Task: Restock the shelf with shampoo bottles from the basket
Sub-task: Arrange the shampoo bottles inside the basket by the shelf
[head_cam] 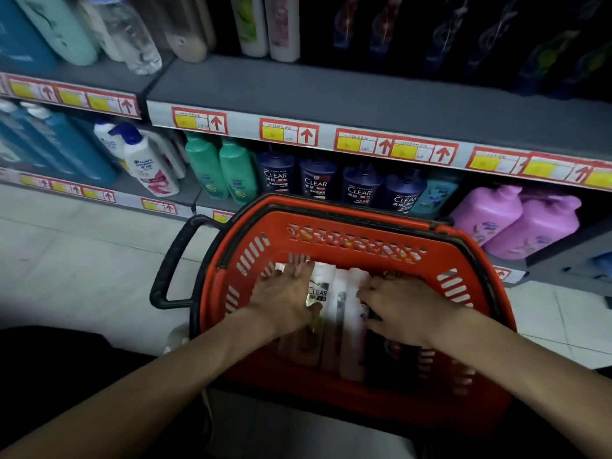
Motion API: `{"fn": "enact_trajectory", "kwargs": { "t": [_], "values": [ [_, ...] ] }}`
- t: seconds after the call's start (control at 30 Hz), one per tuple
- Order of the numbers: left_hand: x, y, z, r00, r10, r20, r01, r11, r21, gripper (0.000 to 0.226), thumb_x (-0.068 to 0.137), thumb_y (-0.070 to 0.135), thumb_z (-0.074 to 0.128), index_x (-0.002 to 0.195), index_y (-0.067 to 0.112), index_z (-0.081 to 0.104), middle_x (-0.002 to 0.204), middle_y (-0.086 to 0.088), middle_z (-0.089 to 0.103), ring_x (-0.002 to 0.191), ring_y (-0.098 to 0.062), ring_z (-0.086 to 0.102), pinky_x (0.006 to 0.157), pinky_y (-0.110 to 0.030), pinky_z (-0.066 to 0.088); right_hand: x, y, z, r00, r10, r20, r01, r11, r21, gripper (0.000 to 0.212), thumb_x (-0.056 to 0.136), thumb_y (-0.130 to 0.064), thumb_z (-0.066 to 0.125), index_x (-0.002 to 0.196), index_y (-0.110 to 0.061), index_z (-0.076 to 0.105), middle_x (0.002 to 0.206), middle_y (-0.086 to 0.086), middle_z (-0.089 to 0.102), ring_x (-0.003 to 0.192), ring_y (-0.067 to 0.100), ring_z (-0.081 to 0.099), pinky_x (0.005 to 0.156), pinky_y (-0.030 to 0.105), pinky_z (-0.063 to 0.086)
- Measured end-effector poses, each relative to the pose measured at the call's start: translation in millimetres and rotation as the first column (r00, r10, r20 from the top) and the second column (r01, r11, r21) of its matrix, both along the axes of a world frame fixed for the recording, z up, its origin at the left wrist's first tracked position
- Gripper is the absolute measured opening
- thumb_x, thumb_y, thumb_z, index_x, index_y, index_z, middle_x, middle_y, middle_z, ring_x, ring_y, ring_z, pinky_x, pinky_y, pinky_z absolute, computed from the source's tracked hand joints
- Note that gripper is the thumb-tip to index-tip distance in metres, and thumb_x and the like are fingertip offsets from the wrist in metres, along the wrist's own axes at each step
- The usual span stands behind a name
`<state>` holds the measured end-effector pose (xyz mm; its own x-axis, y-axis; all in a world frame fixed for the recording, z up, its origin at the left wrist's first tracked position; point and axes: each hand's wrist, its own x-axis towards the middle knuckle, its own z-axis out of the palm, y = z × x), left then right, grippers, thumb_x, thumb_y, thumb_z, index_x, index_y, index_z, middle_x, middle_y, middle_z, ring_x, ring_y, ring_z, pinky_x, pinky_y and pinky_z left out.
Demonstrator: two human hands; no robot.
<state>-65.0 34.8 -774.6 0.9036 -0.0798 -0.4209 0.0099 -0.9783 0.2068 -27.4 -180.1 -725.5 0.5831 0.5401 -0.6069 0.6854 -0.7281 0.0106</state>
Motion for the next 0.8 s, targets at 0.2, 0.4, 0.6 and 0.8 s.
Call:
{"fn": "enact_trajectory", "kwargs": {
  "t": [0.2,0.4,0.6,0.8],
  "values": [
    [3.4,-12.8,-11.3,0.998,0.06,0.012,-0.06,0.998,0.03,0.077,0.089,0.056,0.057,0.152,0.027,0.023,0.143,-0.008,0.048,0.125,-0.033,0.055,0.1,-0.046,0.046,1.8,24.9,12.0,0.999,0.027,0.025,-0.03,0.995,0.1,0.041,0.098,-0.042,0.054,0.133,-0.022,0.053,0.126,0.004,0.059,0.118,0.028,0.058,0.091,0.039,0.051],
    [7.3,-20.2,-36.2,0.981,0.194,0.01,-0.194,0.98,-0.035,0.093,0.085,0.059,0.062,0.157,0.022,0.016,0.134,-0.01,0.055,0.116,-0.032,0.062,0.09,-0.041,0.052,4.2,23.3,29.2,0.999,-0.035,0.005,0.035,0.999,-0.038,0.029,0.096,-0.031,0.058,0.122,-0.018,0.061,0.12,0.004,0.063,0.109,0.028,0.063,0.077,0.034,0.048],
    [13.5,-30.9,-70.7,0.936,0.346,-0.067,-0.351,0.932,-0.086,0.099,0.078,0.063,0.07,0.148,0.007,0.028,0.138,-0.015,0.051,0.122,-0.036,0.058,0.096,-0.042,0.05,2.4,13.6,37.1,0.993,-0.114,0.005,0.114,0.991,-0.063,0.026,0.099,-0.031,0.054,0.119,-0.016,0.06,0.107,0.001,0.058,0.103,0.028,0.061,0.076,0.035,0.048],
    [19.8,-41.3,-83.1,0.882,0.466,-0.074,-0.472,0.865,-0.173,0.087,0.072,0.046,0.085,0.134,0.004,0.04,0.133,-0.016,0.051,0.119,-0.035,0.058,0.095,-0.039,0.051,-7.0,6.5,21.7,0.991,-0.13,-0.014,0.129,0.989,-0.069,0.028,0.098,-0.029,0.055,0.121,-0.016,0.061,0.114,0.005,0.063,0.101,0.028,0.063,0.077,0.037,0.052]
  ]
}}
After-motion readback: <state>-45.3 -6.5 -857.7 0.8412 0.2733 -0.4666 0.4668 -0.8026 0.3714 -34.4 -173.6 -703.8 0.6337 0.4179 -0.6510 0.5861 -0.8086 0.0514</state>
